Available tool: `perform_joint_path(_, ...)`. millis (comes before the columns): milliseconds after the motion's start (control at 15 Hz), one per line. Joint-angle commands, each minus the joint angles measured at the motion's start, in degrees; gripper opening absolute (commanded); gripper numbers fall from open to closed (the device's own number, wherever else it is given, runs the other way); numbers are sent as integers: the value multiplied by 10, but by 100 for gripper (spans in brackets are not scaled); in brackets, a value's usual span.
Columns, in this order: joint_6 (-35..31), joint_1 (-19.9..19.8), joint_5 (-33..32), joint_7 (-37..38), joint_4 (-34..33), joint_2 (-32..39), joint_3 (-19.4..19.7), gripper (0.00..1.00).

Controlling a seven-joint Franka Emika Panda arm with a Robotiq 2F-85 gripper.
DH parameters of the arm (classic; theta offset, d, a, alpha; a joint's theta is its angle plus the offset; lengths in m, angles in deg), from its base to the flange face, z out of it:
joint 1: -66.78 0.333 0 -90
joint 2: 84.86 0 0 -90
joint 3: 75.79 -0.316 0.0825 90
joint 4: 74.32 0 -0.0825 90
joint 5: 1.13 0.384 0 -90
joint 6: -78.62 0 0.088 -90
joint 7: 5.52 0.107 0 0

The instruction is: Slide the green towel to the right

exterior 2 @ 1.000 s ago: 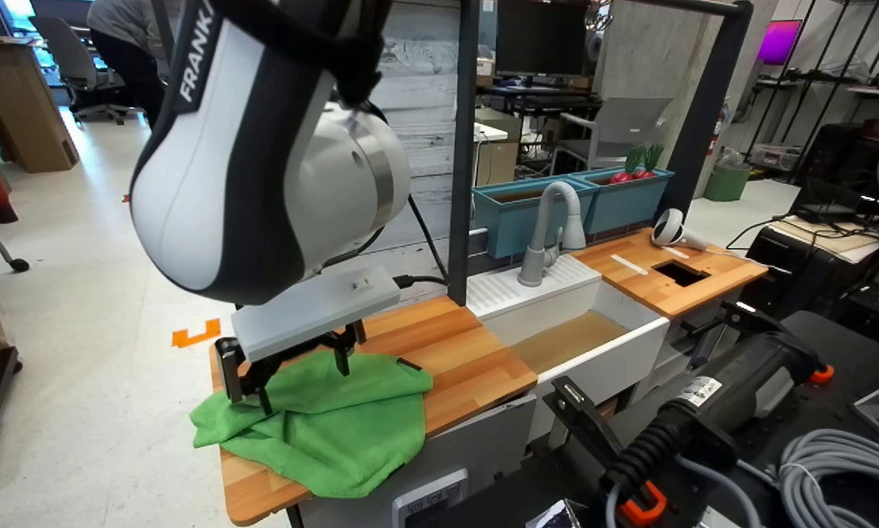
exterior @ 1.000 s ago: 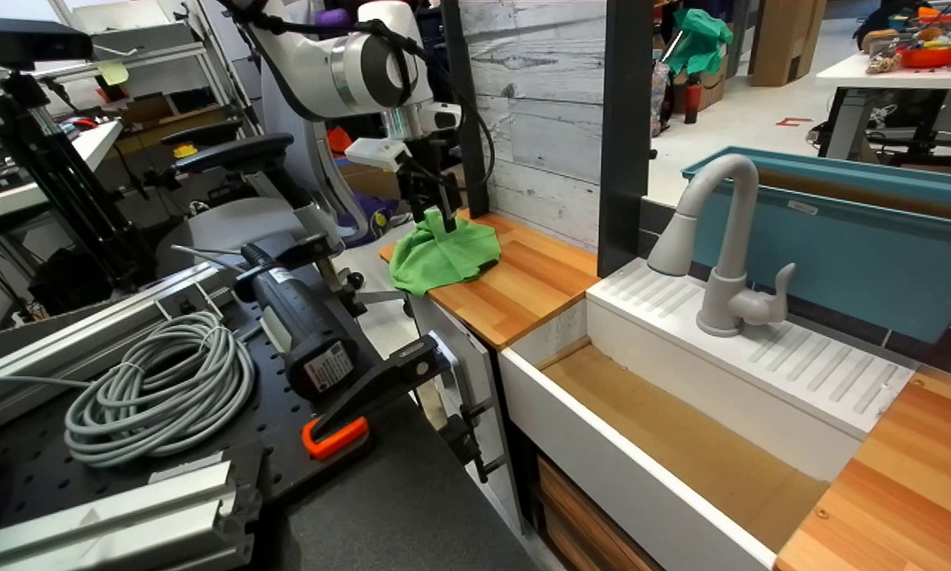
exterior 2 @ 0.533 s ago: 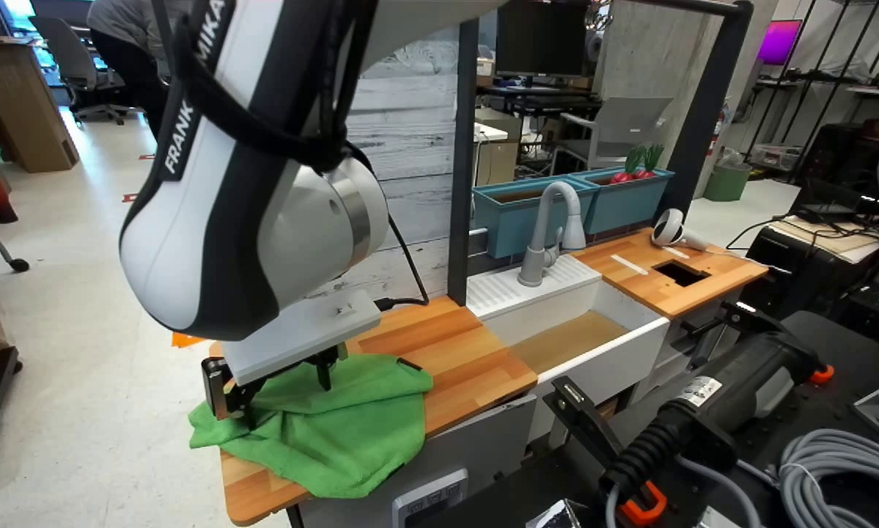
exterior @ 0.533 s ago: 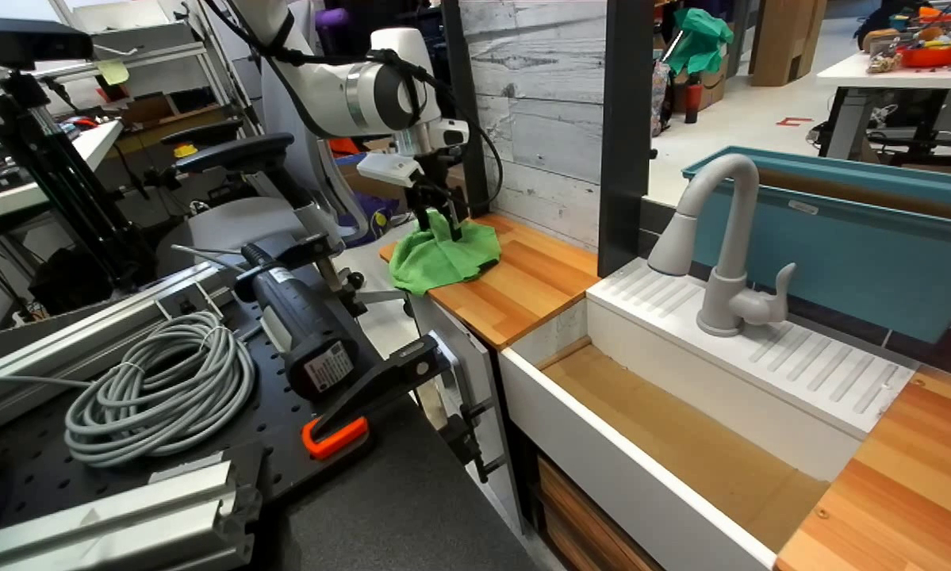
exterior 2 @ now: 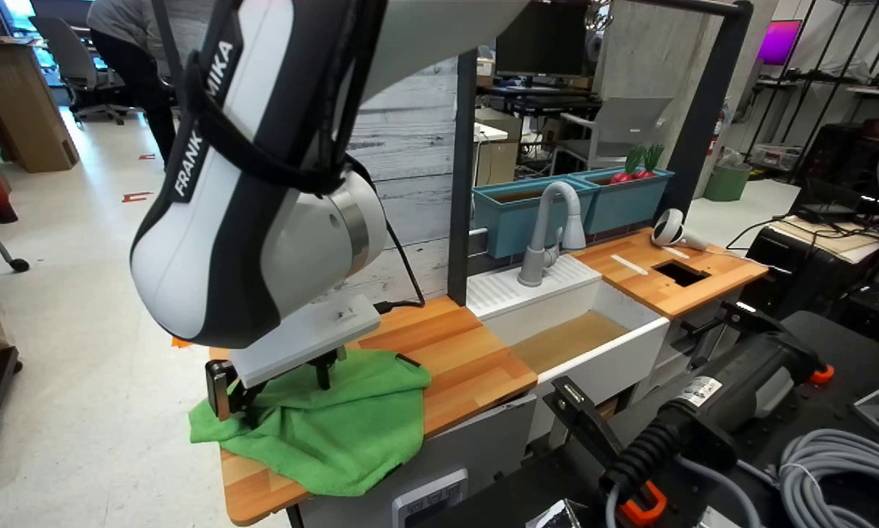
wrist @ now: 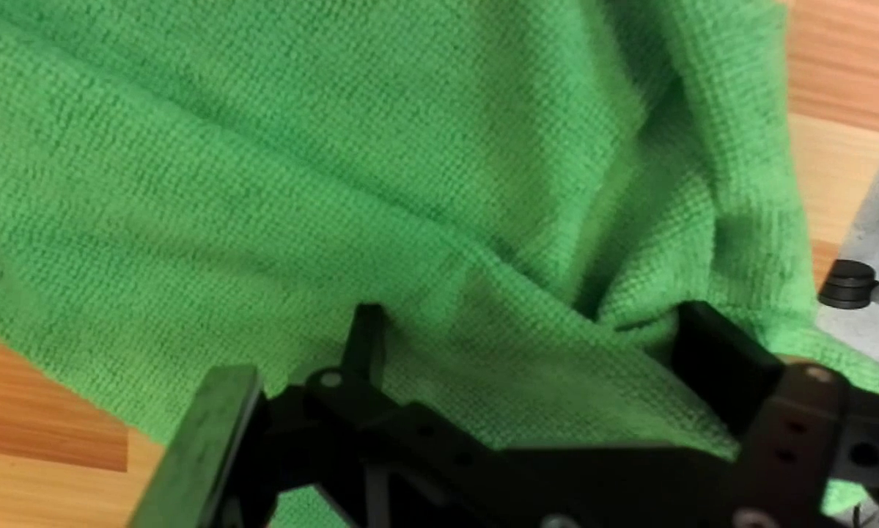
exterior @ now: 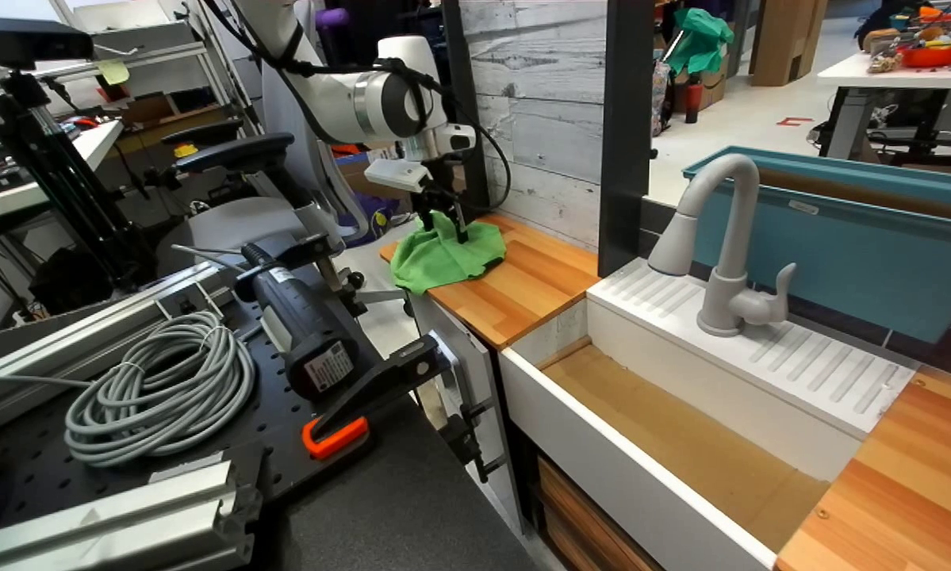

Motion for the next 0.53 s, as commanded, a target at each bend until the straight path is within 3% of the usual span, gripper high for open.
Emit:
perform_joint_path(0,-14,-5,14,-17,-2,9,11,100)
perform_joint_path(467,-42,-38,28,8,47,-11,49,100)
